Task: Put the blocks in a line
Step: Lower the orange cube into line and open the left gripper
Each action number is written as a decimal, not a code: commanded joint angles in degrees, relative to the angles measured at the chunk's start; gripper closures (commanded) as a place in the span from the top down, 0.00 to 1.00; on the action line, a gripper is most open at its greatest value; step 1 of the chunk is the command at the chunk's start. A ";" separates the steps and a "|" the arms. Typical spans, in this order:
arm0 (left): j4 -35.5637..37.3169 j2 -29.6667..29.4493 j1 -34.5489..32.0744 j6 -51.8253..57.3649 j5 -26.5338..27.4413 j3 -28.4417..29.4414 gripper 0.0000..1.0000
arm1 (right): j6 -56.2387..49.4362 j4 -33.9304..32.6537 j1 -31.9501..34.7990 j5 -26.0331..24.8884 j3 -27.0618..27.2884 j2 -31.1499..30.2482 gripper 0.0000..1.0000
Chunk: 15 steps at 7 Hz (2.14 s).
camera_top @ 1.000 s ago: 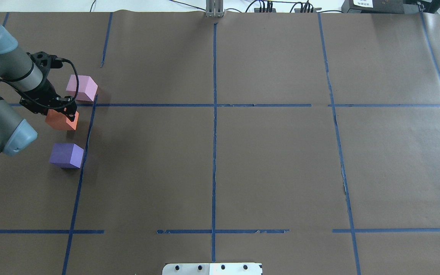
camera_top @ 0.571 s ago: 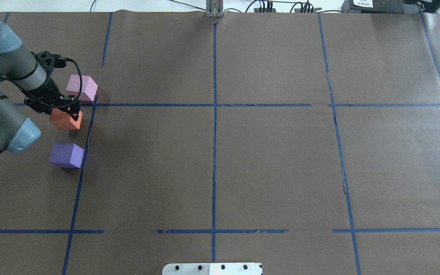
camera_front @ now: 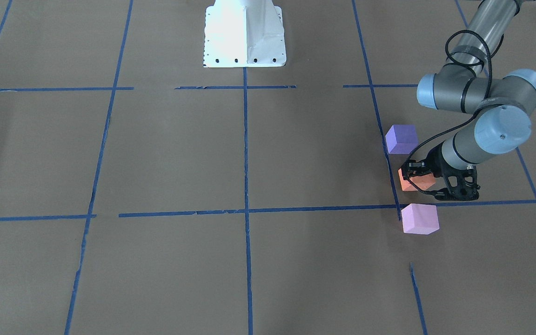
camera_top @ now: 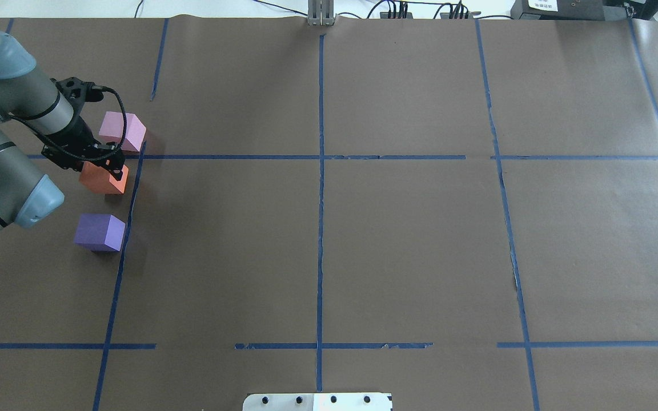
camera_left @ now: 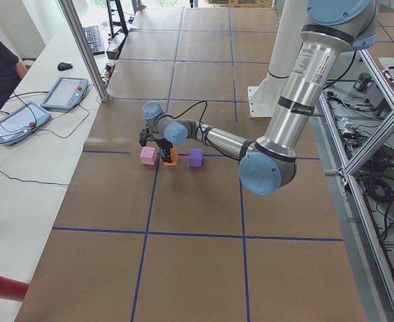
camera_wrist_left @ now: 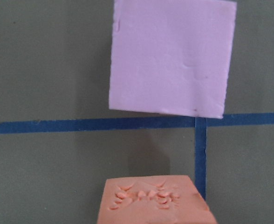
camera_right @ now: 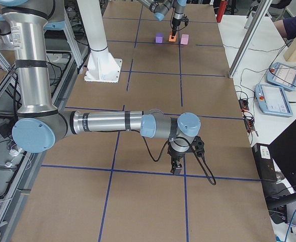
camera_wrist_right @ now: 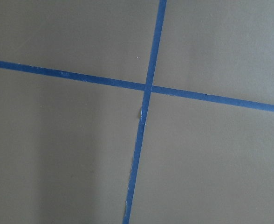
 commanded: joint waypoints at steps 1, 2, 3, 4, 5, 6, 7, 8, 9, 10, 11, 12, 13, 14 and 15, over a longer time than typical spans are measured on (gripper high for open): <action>-0.92 -0.25 0.00 0.04 -0.02 0.48 0.24 | 0.00 0.00 0.00 0.00 0.00 0.00 1.00; -2.75 -0.43 0.09 0.04 -0.02 1.44 0.24 | 0.00 0.00 0.00 0.00 0.00 0.00 1.00; -3.11 -0.52 0.09 0.04 -0.02 2.14 0.25 | 0.00 0.00 0.00 0.00 0.00 0.00 1.00; -3.03 -0.52 0.09 -0.05 -0.02 2.15 0.25 | 0.00 0.00 0.00 0.00 0.00 0.00 1.00; -3.55 -0.52 0.18 -0.05 -0.28 2.67 0.32 | 0.00 0.00 0.00 0.00 0.00 0.00 1.00; -3.99 -0.52 0.26 -0.05 -1.68 2.77 0.32 | 0.00 0.00 0.00 0.00 0.00 0.00 1.00; -3.99 -0.52 0.27 -0.05 -1.78 2.77 0.35 | 0.00 0.00 0.00 0.00 0.00 0.00 1.00; -3.99 -0.52 0.27 -0.05 -1.78 2.77 0.36 | 0.00 0.00 0.00 0.00 0.00 0.00 1.00; -3.99 -0.52 0.35 -0.05 -1.78 2.77 0.69 | 0.00 0.00 0.00 0.00 0.00 0.00 1.00; -3.73 -0.69 0.35 -0.05 -1.69 2.77 0.98 | 0.00 0.00 0.00 0.00 0.00 0.00 1.00; -3.56 -0.70 0.35 0.04 -1.60 2.68 0.99 | 0.00 0.00 0.00 0.00 0.00 0.00 1.00; -3.47 -0.61 0.27 -0.14 -1.60 2.24 0.99 | 0.00 0.00 0.00 0.00 0.00 0.00 1.00; -3.12 -0.61 0.18 -0.23 -0.91 1.28 1.00 | 0.00 0.00 0.00 0.00 0.00 0.00 1.00; -2.51 -0.35 -0.78 -0.23 -0.72 -0.99 1.00 | 0.00 0.00 0.00 0.00 0.00 0.00 1.00; 1.85 0.35 -1.92 -0.14 -0.72 -6.23 1.00 | 0.00 0.00 0.00 0.00 0.00 0.00 1.00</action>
